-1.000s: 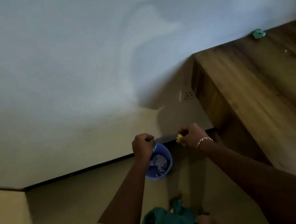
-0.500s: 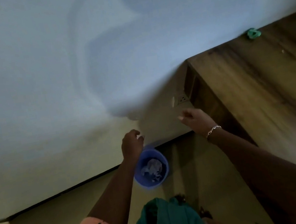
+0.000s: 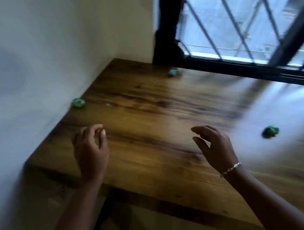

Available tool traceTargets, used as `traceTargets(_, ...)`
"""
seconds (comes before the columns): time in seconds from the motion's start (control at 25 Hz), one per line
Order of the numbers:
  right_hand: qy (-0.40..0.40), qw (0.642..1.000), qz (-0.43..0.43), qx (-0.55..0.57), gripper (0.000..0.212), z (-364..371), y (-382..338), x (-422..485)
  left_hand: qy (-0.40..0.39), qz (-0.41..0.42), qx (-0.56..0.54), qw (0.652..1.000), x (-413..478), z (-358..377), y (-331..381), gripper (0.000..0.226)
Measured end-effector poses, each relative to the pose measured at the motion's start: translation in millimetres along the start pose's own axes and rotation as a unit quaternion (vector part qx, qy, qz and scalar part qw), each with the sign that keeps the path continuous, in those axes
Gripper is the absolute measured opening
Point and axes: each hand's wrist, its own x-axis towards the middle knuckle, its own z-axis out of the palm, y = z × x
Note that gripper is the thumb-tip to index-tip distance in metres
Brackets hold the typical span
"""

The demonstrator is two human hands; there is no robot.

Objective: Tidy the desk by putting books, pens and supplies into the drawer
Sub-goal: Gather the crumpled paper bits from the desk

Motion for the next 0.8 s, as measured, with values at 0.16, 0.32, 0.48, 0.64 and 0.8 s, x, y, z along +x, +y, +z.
traceTargets(0.16, 0.110, 0.981, 0.130, -0.098, 0.026, -48, 66, 9, -0.060, 0.064, -0.052, 0.995, 15, 57, 50, 0.031)
traceTargets(0.32, 0.080, 0.950, 0.237, -0.185, 0.039, -84, 123, 24, -0.124, 0.124, -0.062, 0.983, 25, 107, 95, 0.029)
traceTargets(0.48, -0.028, 0.924, 0.308, -0.224, 0.042, -93, 151, 22, -0.210, 0.172, -0.046, 0.961, 26, 137, 126, 0.014)
traceTargets(0.64, -0.044, 0.919, 0.273, -0.282, 0.021, -97, 162, 17, -0.231, 0.199, -0.030, 0.952, 38, 157, 140, 0.017)
traceTargets(0.8, -0.009, 0.948, 0.236, -0.215, 0.024, -99, 159, 48, -0.224, 0.186, -0.011, 0.957, 49, 167, 136, 0.015)
